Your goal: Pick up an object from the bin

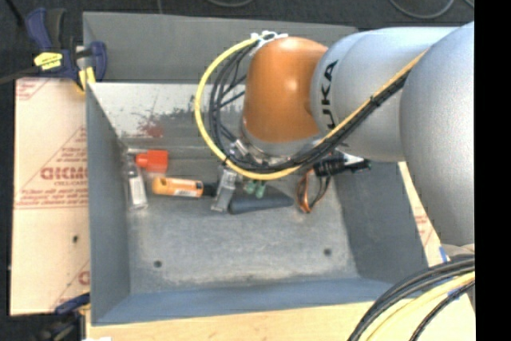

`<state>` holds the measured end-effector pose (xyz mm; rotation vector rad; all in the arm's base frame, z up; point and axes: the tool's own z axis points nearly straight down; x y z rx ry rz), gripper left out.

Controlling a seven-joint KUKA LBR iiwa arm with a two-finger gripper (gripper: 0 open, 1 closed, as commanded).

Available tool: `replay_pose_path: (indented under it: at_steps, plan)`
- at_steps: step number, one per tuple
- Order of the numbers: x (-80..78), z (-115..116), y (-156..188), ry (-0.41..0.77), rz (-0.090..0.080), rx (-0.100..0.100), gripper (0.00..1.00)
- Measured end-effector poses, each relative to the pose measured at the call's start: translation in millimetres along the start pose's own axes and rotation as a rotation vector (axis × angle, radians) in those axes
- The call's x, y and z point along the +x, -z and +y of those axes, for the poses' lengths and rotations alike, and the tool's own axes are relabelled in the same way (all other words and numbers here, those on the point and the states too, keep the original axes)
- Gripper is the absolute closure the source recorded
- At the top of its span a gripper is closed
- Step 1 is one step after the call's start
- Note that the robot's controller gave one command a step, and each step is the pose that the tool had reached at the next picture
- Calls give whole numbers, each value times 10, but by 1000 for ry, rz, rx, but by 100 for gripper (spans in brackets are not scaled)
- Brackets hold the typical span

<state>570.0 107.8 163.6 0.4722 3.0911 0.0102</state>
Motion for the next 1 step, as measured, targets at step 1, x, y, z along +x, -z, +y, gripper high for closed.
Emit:
replay_pose_path:
  at_steps: [1]
  plan:
    - [-20,-31,1699,-37,-7,-3,100]
